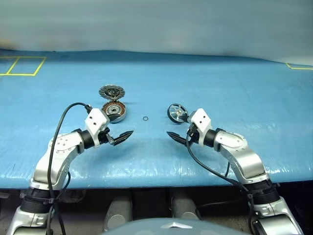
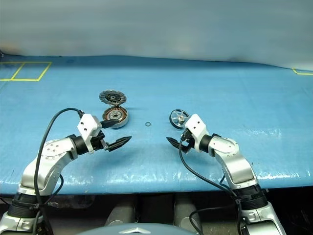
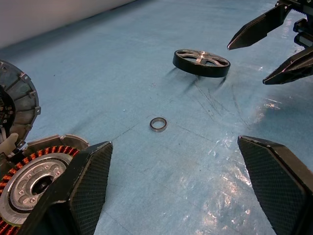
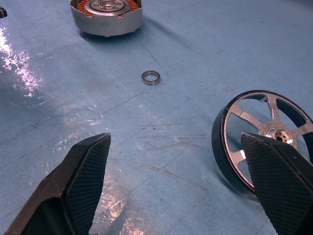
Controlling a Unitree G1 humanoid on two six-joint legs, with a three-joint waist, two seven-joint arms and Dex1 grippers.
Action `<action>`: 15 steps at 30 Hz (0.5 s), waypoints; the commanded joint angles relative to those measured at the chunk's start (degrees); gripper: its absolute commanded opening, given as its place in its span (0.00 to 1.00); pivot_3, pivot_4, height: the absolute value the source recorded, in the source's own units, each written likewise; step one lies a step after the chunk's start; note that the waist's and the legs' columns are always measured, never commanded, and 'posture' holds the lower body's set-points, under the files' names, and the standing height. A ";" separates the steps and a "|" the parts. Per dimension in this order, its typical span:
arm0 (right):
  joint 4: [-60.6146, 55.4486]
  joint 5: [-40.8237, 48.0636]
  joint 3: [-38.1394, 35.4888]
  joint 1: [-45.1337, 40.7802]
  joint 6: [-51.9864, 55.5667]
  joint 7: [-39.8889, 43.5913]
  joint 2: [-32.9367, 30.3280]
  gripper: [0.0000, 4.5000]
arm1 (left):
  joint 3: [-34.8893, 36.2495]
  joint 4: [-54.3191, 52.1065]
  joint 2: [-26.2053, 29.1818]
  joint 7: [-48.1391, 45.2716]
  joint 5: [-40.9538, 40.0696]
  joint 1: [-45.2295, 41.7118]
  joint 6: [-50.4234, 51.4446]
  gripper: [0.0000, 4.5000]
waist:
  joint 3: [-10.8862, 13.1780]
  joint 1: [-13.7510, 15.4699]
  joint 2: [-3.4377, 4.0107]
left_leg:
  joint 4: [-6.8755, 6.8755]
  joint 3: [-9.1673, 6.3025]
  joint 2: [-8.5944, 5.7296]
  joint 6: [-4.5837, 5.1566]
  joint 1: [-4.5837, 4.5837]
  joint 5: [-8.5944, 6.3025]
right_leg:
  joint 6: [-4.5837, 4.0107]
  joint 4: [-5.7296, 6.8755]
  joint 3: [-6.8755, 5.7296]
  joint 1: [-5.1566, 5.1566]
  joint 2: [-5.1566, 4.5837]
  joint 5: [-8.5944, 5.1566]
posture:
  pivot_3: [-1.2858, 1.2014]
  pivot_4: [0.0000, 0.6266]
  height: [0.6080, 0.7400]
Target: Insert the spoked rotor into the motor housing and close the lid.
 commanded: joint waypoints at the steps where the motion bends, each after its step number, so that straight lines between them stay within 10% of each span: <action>1: -1.11 0.73 -1.24 -0.74 -0.73 -0.36 0.36 0.99 | 1.44 -0.93 0.12 0.53 -0.45 -0.49 -0.26 1.00 | 0.00 0.01 0.00 | 0.00 0.00 0.00 0.00 0.00 0.00 | 0.00 0.00 0.00 0.00 0.00 0.00 | 0.52 0.24 1.00; 15: -1.22 0.72 -0.60 -1.35 -0.72 -0.09 1.00 0.99 | 0.99 0.06 1.27 0.32 0.30 -2.17 -0.53 1.00 | 0.00 0.01 0.00 | 0.01 0.00 0.00 0.00 0.00 0.00 | 0.00 0.00 0.00 0.00 0.00 0.00 | 0.52 0.24 1.00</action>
